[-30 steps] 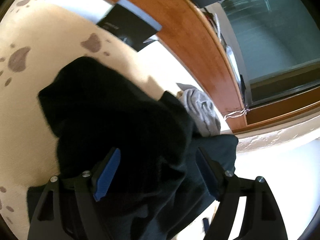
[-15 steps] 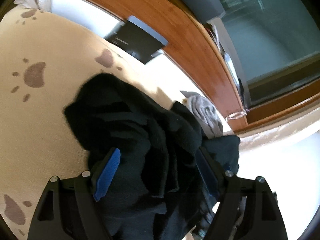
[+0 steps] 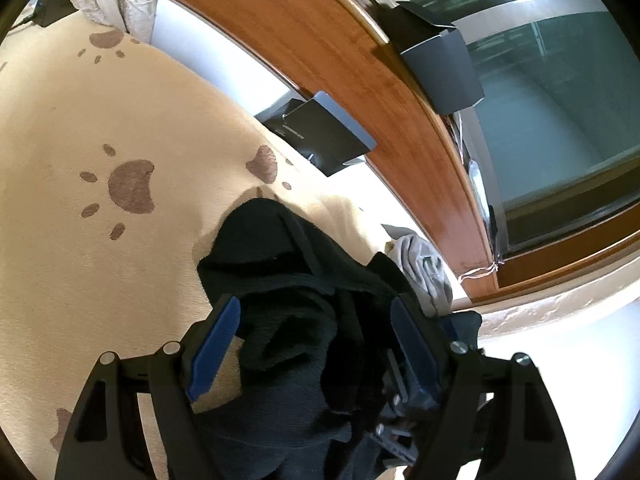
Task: Fold clothes
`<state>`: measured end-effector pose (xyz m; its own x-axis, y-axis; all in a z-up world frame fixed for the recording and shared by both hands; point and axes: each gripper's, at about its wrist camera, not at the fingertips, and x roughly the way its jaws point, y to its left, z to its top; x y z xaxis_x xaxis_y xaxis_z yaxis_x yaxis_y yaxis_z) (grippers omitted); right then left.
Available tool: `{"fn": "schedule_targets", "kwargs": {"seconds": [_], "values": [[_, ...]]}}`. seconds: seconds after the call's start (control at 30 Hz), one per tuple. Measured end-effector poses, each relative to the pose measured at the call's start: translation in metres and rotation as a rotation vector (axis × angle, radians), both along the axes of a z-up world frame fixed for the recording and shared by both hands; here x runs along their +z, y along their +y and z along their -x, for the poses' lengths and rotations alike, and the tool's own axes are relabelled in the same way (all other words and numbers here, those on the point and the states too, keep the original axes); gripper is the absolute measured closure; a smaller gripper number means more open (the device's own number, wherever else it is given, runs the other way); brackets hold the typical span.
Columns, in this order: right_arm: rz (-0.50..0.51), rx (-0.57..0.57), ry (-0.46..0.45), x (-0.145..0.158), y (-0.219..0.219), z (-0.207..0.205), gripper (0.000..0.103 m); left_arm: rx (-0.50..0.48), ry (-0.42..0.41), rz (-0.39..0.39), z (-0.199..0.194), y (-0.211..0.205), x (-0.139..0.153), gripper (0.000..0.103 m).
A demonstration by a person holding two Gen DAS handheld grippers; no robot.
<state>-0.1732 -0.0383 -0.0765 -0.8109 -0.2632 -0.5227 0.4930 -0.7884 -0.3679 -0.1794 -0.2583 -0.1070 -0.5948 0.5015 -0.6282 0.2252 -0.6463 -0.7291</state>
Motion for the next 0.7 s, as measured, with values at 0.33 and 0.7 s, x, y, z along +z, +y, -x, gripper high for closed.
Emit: {"fn": "schedule_targets", "kwargs": {"seconds": [0.33,0.7], "values": [[0.016,-0.077,-0.299,-0.024,0.0,0.052,0.089,-0.03,-0.025,-0.001,0.005,0.005,-0.006,0.021],[0.264,-0.222,-0.128,0.041,0.057,0.025,0.093,-0.034,-0.036,0.007,0.005,0.007,-0.008,0.021]]}}
